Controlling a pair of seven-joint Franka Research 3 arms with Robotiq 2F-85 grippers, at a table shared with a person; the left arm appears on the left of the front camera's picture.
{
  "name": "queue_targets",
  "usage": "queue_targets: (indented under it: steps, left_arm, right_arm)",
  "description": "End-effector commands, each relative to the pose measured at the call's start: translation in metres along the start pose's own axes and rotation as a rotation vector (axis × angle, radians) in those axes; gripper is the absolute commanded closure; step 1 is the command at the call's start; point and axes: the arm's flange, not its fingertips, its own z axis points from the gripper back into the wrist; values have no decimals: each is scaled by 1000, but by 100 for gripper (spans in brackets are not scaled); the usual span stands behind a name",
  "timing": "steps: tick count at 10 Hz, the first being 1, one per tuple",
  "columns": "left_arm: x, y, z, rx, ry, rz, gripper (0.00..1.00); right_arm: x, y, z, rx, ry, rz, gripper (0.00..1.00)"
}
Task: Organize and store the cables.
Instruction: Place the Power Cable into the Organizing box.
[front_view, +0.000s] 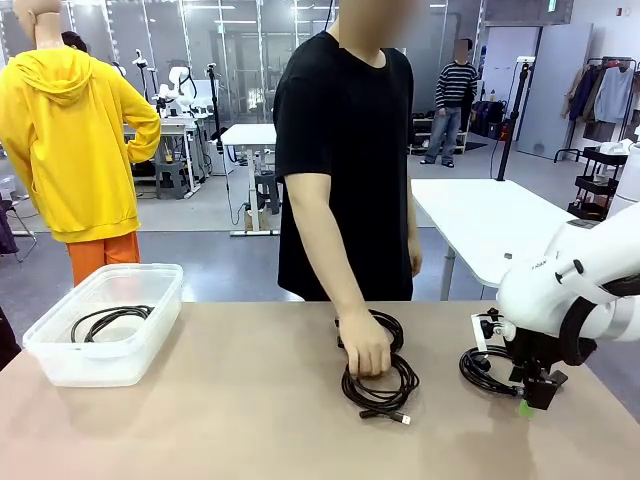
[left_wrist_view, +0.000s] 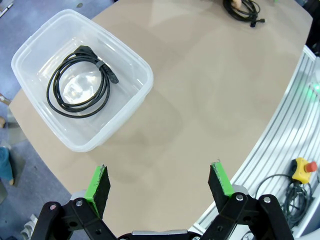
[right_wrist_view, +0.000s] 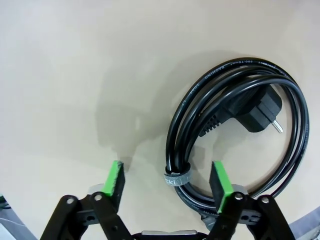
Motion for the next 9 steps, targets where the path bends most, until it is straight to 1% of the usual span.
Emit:
queue_targets:
  steps: [1,2,3,4,7,9]
  left_arm:
    - [2,0,-1,2,-3,9,0]
    - [2,0,-1,2,-3,9,0]
    - [2,0,-1,2,-3,9,0]
    - [2,0,-1,2,-3,9,0]
    - [2,0,-1,2,-3,9,0]
    - [2,0,-1,2,-3,9,0]
  right_arm:
    - [-1,-10,0,14,-10,20,76]
    - [-1,-11,-1,17,-3,20,100]
    - [-1,-13,-2,18,1,16,76]
    - [-2,-13,-2,14,11,16,100]
    - [-1,-15,9,-1,6,10,100]
    - [10,-9,38,-36,-5,22,100]
